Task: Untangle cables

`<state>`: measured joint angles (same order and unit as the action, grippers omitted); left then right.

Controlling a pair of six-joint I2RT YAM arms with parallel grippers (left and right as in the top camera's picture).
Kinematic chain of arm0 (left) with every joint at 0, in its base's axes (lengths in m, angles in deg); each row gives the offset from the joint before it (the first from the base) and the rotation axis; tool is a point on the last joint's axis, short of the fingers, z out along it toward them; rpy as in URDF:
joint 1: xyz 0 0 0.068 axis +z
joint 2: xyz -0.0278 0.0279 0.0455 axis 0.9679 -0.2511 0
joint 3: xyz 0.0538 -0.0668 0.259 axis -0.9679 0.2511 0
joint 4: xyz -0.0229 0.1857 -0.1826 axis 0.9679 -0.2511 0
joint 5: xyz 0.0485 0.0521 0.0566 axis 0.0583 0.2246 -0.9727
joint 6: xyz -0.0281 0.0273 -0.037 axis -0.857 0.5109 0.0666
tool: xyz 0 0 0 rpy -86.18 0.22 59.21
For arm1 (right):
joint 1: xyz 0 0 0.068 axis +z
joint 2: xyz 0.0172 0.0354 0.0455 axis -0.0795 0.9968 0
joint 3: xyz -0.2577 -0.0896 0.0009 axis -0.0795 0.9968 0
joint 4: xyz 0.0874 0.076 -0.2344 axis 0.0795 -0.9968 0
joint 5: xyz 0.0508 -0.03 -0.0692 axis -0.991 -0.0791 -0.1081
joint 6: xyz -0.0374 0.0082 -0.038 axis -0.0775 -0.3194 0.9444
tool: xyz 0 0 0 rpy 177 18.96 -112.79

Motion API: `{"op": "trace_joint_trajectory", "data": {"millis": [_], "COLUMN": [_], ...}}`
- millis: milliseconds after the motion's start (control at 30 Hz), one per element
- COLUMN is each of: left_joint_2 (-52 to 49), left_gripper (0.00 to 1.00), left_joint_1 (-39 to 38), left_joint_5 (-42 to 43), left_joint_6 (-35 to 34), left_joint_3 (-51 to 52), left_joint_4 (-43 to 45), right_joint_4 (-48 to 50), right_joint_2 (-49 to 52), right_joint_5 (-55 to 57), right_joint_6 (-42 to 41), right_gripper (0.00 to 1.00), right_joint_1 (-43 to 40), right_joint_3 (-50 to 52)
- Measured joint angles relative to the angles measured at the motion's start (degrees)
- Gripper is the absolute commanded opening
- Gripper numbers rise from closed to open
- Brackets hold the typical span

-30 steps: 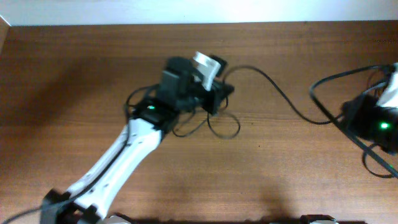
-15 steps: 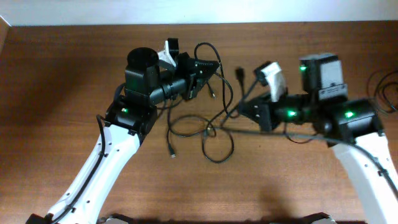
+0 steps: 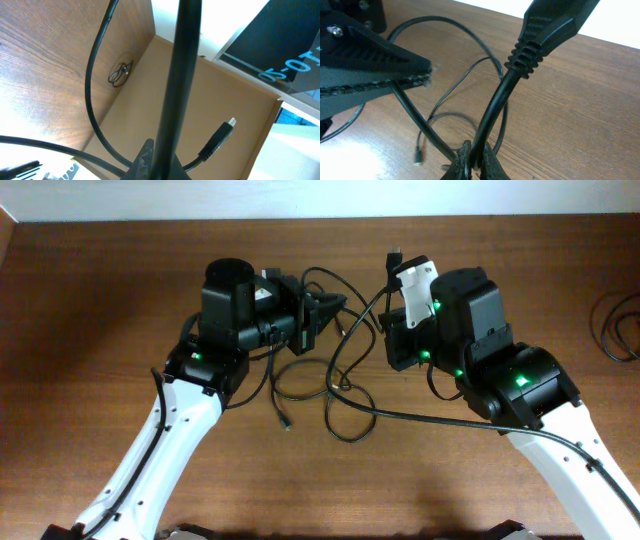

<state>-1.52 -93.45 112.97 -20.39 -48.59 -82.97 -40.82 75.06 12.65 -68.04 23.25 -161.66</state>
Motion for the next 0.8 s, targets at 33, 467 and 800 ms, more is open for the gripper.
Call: {"op": "trace_joint_trajectory", "data": {"millis": [33,467,800], "left_joint_2": [0.00,0.00,0.00], "left_gripper": [0.00,0.00,0.00], "left_joint_1": [0.28,0.13,-2.45], "left_joint_5": [0.02,-0.85,-0.13], "left_joint_6": [0.00,-0.02,-0.02], "left_joint_3": [0.00,0.00,0.00], "left_joint_4": [0.09,0.94,5.88], "right_joint_4": [0.11,-0.07,-1.90], "right_joint_2": [0.00,0.02,0.48], "right_joint_5": [0.22,-8.41,-6.29], "right_joint_6": [-0.04,5.35,5.57], "right_gripper": [0.04,0.21,0.07], "right_joint_1": [0.00,0.00,0.00], "right_joint_3": [0.00,0.00,0.00]}}
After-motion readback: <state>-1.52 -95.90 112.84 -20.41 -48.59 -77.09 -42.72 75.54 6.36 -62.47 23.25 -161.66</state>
